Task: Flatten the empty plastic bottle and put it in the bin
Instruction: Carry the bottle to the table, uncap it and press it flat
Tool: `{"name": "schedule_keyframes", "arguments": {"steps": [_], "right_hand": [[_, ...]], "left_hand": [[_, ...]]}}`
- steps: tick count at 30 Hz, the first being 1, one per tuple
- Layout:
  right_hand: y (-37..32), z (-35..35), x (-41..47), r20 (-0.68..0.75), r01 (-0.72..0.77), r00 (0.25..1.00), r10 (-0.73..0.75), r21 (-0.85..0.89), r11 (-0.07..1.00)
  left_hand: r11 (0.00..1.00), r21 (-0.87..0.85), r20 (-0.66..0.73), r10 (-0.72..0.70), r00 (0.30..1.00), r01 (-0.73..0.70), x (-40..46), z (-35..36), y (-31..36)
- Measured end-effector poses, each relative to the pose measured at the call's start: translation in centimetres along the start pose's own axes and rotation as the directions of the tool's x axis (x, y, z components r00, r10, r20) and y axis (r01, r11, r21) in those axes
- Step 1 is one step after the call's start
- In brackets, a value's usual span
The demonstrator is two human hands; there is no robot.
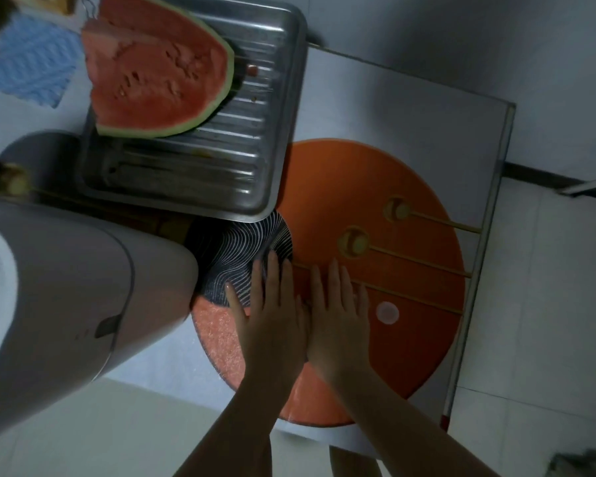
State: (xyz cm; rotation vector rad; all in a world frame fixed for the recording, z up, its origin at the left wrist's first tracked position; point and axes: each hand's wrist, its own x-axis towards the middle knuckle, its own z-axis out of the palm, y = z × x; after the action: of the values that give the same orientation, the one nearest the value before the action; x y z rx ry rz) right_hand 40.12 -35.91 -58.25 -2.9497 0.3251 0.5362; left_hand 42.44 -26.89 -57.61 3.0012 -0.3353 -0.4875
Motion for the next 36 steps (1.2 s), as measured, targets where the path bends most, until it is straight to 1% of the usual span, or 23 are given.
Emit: {"name": "schedule_keyframes", "arguments": {"steps": [3,8,13,17,20,24,28,31,34,36], "right_hand": [[0.0,0.6,0.0,0.009,-0.004,1.0,0.004,-0.073,0.997],[0.0,1.2,0.4,-0.019,-0.003,1.0,0.002,-0.08,0.997],[-0.2,1.2,0.7,-0.024,-0.01,1.0,0.007,-0.111,0.994],[-0.2,1.3,0.9,-0.045,-0.009,0.999,0.003,-0.133,0.991],[-0.2,1.2,0.9,-0.054,-0.002,0.999,-0.005,-0.135,0.991],[-0.1,1.1,0.7,-0.031,0.005,0.999,-0.008,-0.096,0.995],[-0.1,0.6,0.8,-0.001,-0.008,1.0,0.008,-0.017,1.0],[-0.3,-0.2,0.4,-0.05,-0.021,0.998,0.027,0.125,0.992],[0.6,-1.3,-0.2,-0.098,0.017,0.995,0.006,0.235,0.972],[2.1,-1.8,-0.7,-0.125,0.03,0.992,0.008,0.295,0.955]], "left_hand": [[0.999,-0.011,0.025,-0.043,0.999,0.043,-0.5,0.9,-0.1],[0.994,-0.075,0.038,-0.077,0.996,0.079,0.0,2.1,-0.3],[0.998,-0.036,0.079,-0.055,0.995,0.058,0.4,2.2,-0.4],[0.999,-0.006,0.083,-0.052,0.995,0.053,0.6,2.4,-0.3],[0.999,-0.021,0.078,-0.048,0.996,0.05,0.6,2.3,-0.3],[0.994,-0.094,0.059,-0.058,0.997,0.063,0.7,2.1,-0.2],[0.991,-0.13,0.033,-0.007,0.999,0.011,1.2,1.4,-0.6],[0.979,-0.205,-0.026,-0.01,1.0,0.004,1.0,0.5,-1.2],[0.957,-0.289,-0.105,-0.031,0.994,-0.001,0.4,-0.9,-1.6],[0.948,-0.317,-0.118,-0.023,0.993,-0.016,0.0,-1.4,-1.9]]}}
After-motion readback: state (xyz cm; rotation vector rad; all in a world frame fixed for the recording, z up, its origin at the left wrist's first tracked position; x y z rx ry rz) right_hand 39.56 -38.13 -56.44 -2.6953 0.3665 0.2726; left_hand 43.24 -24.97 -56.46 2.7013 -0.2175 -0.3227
